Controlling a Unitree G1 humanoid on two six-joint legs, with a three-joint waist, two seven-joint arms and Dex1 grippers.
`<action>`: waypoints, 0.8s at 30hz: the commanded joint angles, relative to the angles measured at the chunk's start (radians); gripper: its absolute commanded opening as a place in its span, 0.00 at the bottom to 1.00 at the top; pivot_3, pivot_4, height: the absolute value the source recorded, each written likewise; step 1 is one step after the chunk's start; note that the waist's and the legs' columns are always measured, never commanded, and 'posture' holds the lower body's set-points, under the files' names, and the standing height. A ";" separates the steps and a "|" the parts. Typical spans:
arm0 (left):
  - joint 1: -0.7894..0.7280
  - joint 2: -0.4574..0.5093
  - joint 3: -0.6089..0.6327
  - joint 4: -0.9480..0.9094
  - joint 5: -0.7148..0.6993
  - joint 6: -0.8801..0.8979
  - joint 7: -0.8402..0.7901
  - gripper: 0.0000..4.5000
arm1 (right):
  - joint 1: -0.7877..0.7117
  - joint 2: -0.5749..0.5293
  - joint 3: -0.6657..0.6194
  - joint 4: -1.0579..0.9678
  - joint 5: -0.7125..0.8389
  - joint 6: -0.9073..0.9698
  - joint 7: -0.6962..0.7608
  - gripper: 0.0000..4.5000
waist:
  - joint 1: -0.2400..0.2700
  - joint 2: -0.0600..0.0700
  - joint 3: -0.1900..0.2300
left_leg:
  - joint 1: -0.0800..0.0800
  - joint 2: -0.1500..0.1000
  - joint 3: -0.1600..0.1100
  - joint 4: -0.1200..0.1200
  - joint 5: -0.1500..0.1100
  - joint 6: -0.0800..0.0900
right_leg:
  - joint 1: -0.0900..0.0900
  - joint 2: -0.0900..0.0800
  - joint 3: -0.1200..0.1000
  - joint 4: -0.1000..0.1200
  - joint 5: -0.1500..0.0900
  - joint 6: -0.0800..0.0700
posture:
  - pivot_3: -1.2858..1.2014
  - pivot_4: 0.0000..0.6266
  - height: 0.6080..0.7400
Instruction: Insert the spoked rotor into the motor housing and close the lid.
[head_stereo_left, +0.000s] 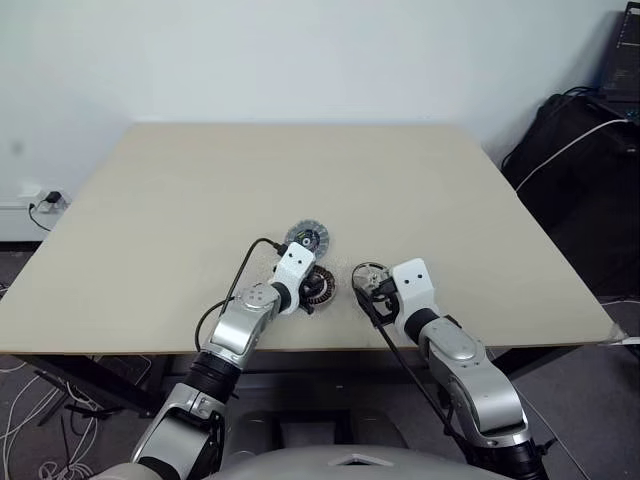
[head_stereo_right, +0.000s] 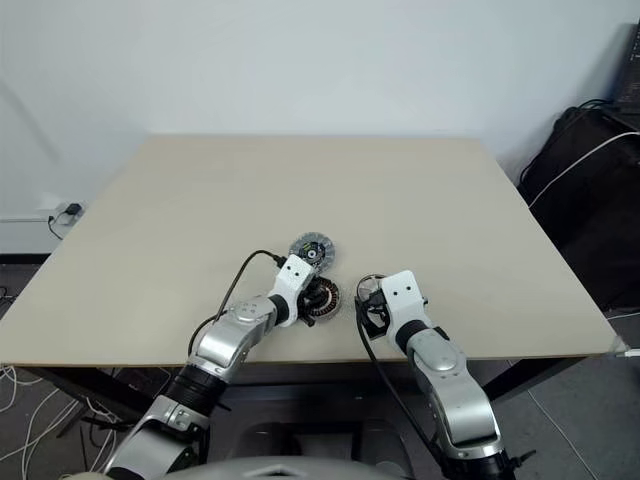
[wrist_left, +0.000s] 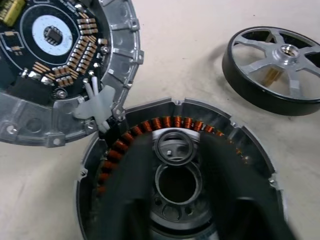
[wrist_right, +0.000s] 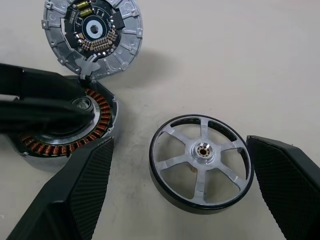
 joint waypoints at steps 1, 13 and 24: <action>0.004 -0.008 0.012 -0.067 -0.015 -0.010 -0.012 0.65 | -0.018 0.000 -0.016 -0.035 0.003 -0.015 -0.001 1.00 | 0.000 0.000 0.000 | 0.000 0.000 0.000 0.000 0.000 0.000 | 0.000 0.000 0.000 0.000 0.000 0.000 | 0.52 0.00 1.00; 0.167 -0.013 0.143 -0.426 -0.143 -0.033 0.015 0.05 | -0.045 -0.015 0.002 -0.017 -0.001 0.025 0.012 0.91 | -0.003 0.001 -0.001 | -0.003 0.000 0.000 0.000 0.000 0.000 | -0.002 0.000 0.001 0.000 0.000 0.000 | 0.52 0.00 1.00; 0.504 0.091 0.168 -0.568 -0.113 -0.206 0.023 0.00 | -0.254 -0.028 0.120 0.115 -0.023 0.130 0.070 0.12 | -0.005 0.001 0.000 | 0.002 0.001 0.000 0.000 -0.003 -0.005 | -0.002 -0.001 0.000 0.000 0.000 -0.001 | 0.52 0.00 1.00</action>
